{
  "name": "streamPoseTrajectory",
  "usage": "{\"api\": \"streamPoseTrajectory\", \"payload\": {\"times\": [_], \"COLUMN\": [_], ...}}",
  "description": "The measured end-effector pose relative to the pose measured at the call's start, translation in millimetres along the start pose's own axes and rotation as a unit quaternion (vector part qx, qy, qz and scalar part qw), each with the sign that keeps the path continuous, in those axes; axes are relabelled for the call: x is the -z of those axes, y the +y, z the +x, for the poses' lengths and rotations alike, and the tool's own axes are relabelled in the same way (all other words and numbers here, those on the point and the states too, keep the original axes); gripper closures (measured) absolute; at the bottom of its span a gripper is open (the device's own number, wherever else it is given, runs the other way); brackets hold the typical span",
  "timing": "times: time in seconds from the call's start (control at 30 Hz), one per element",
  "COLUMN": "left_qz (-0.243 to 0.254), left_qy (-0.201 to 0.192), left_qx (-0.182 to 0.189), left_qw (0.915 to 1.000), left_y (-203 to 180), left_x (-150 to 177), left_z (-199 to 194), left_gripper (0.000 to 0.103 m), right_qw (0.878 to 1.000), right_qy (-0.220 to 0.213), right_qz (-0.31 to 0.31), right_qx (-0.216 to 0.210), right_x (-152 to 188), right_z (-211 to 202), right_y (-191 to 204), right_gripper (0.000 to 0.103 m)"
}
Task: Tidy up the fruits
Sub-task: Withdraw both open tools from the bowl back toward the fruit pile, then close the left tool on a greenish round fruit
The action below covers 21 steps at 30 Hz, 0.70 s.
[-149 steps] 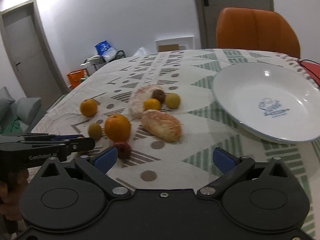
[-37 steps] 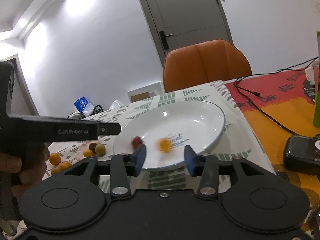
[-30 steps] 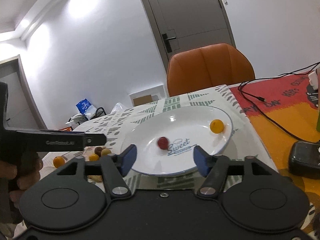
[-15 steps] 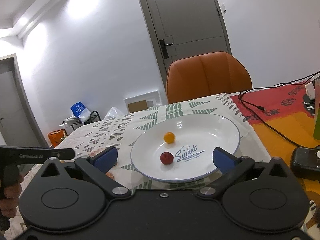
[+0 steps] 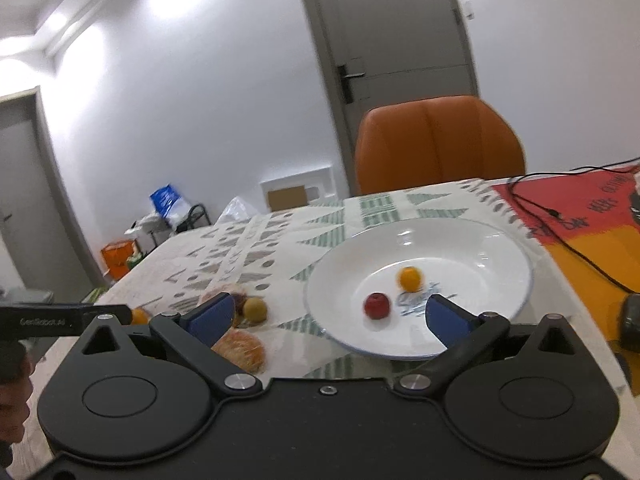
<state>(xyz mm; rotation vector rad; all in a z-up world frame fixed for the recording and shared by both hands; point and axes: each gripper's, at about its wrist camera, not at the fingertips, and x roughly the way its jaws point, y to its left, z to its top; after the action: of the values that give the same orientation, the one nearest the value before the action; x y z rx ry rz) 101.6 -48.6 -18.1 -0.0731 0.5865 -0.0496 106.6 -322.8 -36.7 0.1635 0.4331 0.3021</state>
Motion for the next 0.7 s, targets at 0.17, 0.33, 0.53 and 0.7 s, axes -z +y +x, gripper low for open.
{"api": "streamPoseTrajectory", "payload": {"times": [0.17, 0.33, 0.53, 0.7], "left_qz": [-0.011, -0.019, -0.025, -0.031], "left_qy": [0.002, 0.002, 0.017, 0.030], "left_qx": [-0.005, -0.007, 0.000, 0.010], "left_qw": [0.9999, 0.9998, 0.9995, 0.9990], "left_y": [13, 22, 30, 34], "left_x": [4, 7, 15, 22], "left_z": [3, 4, 12, 17], "left_gripper": [0.027, 0.032, 0.050, 0.052], "right_qw": [0.999, 0.998, 0.996, 0.995], "right_qy": [0.023, 0.035, 0.049, 0.066], "right_qz": [-0.015, -0.026, -0.037, -0.041], "right_qx": [-0.040, -0.047, -0.058, -0.064], "right_x": [1, 3, 5, 7], "right_z": [9, 17, 26, 34], "right_y": [12, 24, 35, 42], "right_gripper": [0.000, 0.000, 0.001, 0.008]}}
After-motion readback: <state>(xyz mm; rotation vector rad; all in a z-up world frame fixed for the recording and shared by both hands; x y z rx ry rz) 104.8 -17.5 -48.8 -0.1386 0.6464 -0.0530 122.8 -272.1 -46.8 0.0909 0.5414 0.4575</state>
